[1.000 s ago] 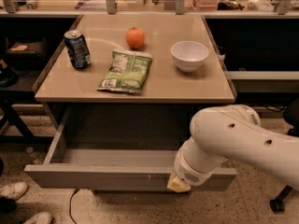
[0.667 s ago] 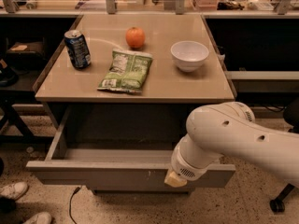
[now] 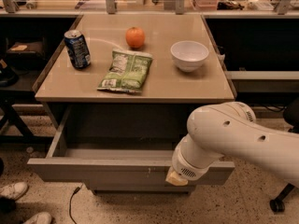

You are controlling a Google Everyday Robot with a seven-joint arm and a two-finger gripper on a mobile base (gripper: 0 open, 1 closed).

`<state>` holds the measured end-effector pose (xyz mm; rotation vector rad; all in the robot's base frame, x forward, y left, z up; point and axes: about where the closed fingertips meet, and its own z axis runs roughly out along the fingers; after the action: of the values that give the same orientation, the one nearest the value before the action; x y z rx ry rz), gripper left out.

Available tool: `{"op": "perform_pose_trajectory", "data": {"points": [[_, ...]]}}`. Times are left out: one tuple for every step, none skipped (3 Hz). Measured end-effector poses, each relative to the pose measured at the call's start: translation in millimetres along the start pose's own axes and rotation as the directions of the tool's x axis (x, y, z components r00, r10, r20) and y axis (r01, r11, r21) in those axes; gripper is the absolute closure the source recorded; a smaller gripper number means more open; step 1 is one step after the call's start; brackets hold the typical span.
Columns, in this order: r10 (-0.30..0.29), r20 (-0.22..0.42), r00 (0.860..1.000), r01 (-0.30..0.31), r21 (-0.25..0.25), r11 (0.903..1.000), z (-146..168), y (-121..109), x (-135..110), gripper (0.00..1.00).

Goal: Close top drawer

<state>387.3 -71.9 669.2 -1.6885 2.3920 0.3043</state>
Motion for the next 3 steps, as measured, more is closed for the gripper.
{"op": "perform_pose_trajectory", "data": {"points": [[0.0,0.0,1.0,0.0,0.0,1.0,0.0,0.0,0.0,0.12],[0.0,0.0,1.0,0.0,0.0,1.0,0.0,0.0,0.0,0.0],[0.0,0.0,1.0,0.0,0.0,1.0,0.0,0.0,0.0,0.0]]}}
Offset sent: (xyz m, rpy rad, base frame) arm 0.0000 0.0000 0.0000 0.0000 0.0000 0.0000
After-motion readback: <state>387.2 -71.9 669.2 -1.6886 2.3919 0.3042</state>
